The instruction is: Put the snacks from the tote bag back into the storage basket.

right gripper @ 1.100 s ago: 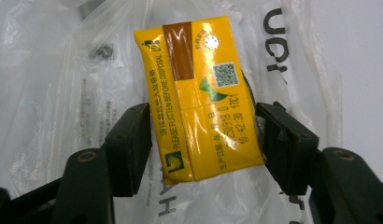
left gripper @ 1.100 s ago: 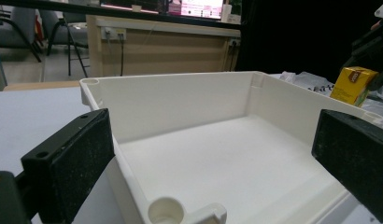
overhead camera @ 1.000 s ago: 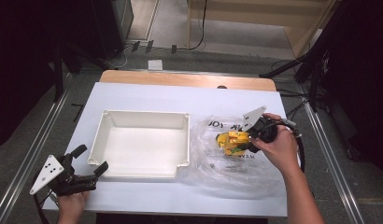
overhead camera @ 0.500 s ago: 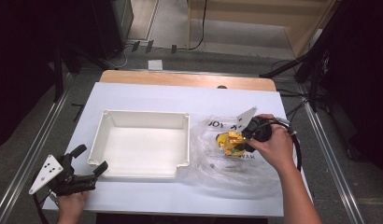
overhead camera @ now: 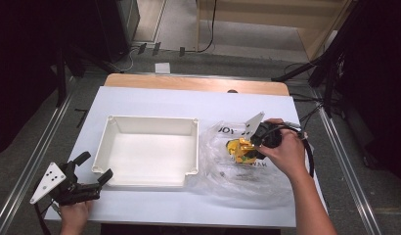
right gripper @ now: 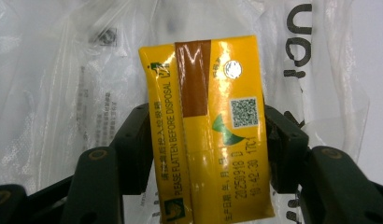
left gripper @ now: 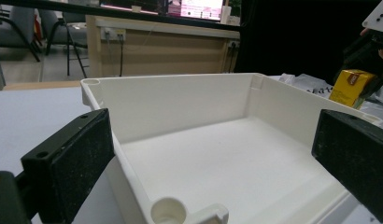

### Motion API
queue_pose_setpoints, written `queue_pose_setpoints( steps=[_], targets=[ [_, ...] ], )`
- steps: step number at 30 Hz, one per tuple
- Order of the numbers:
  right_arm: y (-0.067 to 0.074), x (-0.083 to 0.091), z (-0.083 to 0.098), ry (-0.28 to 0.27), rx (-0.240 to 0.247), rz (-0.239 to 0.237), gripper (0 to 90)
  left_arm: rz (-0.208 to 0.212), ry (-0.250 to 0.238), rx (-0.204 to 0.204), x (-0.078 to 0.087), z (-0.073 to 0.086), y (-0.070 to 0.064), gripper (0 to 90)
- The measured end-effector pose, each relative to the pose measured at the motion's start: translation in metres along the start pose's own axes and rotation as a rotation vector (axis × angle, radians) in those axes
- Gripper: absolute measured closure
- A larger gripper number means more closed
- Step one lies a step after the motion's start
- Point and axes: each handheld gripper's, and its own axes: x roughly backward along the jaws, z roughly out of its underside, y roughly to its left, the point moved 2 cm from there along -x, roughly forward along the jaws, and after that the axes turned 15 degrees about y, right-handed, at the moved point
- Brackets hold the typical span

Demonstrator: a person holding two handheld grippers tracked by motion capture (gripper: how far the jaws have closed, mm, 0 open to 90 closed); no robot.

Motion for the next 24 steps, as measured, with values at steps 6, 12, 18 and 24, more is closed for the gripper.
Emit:
queue_pose_setpoints(
  steps=[6,12,18,24],
  targets=[
    [-0.0003,-0.0002,-0.0020,0.013,-0.012,-0.016,46.3,0.003,0.000,0.000,0.0002,0.0001,0.0001,0.0],
    [-0.0006,0.0021,0.0015,-0.023,-0.040,-0.051,50.8,0.000,-0.001,0.001,0.0003,0.0000,0.0003,0.0],
    [0.0002,0.0040,-0.0011,-0.014,-0.031,-0.049,51.2,0.002,0.000,0.000,0.0002,0.0001,0.0000,0.0],
    [-0.0003,0.0092,-0.0045,-0.013,-0.030,-0.055,51.4,0.006,-0.001,0.001,0.0011,0.0003,0.0008,0.0]
  ],
)
